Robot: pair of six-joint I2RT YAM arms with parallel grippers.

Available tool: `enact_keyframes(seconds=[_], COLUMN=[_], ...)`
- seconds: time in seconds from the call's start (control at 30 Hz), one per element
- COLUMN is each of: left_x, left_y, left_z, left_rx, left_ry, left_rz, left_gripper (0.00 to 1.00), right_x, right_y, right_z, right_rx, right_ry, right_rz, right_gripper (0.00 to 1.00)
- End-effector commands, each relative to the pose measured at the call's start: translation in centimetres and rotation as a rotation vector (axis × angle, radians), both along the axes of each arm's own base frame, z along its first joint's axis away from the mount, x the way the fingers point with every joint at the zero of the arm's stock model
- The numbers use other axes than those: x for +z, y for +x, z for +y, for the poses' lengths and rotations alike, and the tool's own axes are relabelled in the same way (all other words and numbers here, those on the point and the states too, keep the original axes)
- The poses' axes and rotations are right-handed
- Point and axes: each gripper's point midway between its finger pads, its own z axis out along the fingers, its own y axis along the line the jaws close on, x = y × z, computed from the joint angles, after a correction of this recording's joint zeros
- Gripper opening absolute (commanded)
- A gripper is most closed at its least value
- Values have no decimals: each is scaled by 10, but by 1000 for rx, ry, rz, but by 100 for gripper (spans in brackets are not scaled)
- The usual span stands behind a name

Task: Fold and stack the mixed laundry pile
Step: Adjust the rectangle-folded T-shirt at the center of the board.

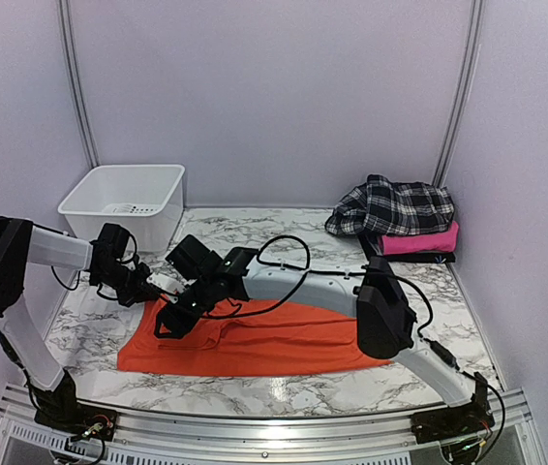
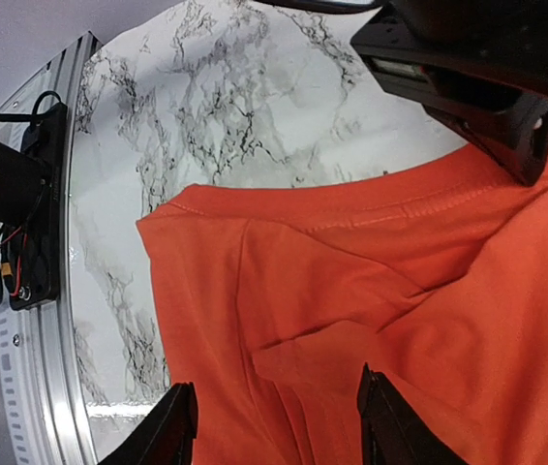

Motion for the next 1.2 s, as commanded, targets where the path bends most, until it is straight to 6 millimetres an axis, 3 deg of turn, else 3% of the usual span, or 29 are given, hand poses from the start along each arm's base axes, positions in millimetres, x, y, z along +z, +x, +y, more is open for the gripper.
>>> enact_keyframes(seconds=[0.0, 0.57, 0.63, 0.7, 0.77, 0.83, 1.0, 1.17], left_x=[-18, -24, -25, -26, -27, -28, -32, -31], left_y=[-11, -12, -12, -11, -10, -10, -11, -10], left_z=[7, 7, 7, 7, 7, 7, 13, 21], left_rx=[24, 23, 23, 23, 23, 25, 42, 73], left_ry=[32, 30, 31, 32, 32, 32, 60, 92], left_rz=[38, 43, 46, 48, 49, 53, 73, 76], left_gripper=[0, 0, 0, 0, 0, 0, 0, 0], right_x=[16, -41, -44, -45, -37, -23, 14, 28], right_y=[5, 6, 5, 4, 4, 4, 1, -3], right_z=[12, 16, 17, 17, 18, 19, 22, 20], right_rx=[-30, -64, -58, -54, -50, -46, -32, -18], right_ry=[29, -75, -77, -77, -65, -40, 43, 71], right_rz=[-94, -156, -150, -148, -152, -159, -161, -152], right_gripper=[52, 52, 48, 38, 20, 11, 0, 0])
